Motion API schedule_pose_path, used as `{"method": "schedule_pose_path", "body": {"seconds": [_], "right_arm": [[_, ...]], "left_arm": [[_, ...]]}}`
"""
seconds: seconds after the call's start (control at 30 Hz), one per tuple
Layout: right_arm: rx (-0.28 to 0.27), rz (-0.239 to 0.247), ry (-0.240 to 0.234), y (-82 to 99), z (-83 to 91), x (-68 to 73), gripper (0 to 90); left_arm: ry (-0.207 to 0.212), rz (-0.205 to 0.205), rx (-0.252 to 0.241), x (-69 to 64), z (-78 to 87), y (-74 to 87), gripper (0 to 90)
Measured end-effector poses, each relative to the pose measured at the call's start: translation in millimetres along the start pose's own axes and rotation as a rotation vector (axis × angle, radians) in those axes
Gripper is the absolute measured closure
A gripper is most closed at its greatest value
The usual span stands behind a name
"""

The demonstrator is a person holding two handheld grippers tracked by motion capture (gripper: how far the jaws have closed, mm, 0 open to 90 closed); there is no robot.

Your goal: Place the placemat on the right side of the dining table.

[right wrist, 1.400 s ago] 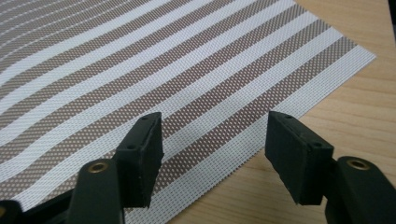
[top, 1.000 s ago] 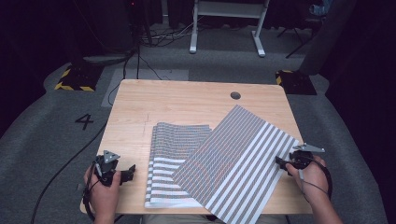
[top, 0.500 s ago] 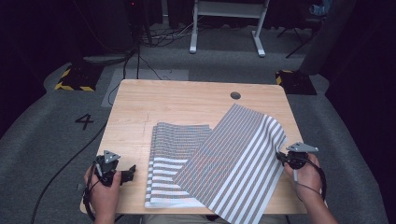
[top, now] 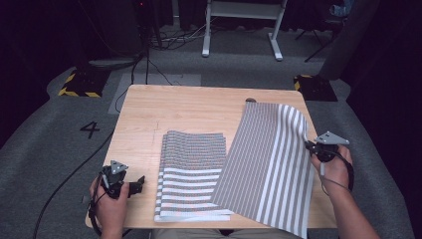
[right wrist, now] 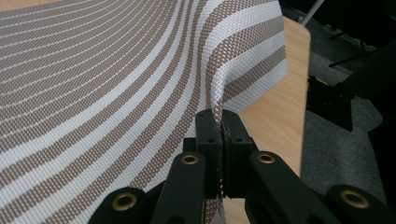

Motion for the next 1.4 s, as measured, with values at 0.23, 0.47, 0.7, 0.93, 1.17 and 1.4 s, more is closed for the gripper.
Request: {"method": "schedule_pose_path", "body": {"seconds": [0.23,0.47,0.7,0.93,1.17,1.4], "right_arm": [[0.017,0.033,0.061,-17.5,-16.7,-31.6,87.6],[-0.001,0.056,0.12,-23.4,-35.7,-53.3,69.5],[-0.064,0.02,0.085,-29.3,-12.9,-41.9,52.1],[-0.102,-0.051,-0.046,-26.5,27.5,-11.6,51.8],[-0.07,-0.054,-0.226,-14.1,66.7,43.5,52.8],[-0.023,-0.009,-0.374,-6.5,78.0,102.3,51.7]], "left_arm": [[0.0,-0.001,0.0,0.1,0.0,0.0,6.5],[0.002,-0.001,0.001,0.0,0.0,0.1,6.5],[0.005,-0.003,0.002,0.1,-0.1,0.0,6.2],[0.005,-0.003,0.002,0.1,-0.1,0.0,6.2],[0.005,-0.003,0.001,0.0,-0.1,0.0,6.2],[0.005,-0.004,0.002,0.1,-0.1,0.0,6.3]]}}
Point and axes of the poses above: each handheld gripper's, and its own axes: z roughly backward along the jaws, y roughly out of its underside, x roughly to its left, the point moved 4 cm from there along -z, roughly forward along the jaws, and after that the axes turned 6 degrees about x, right-handed, at the moved point
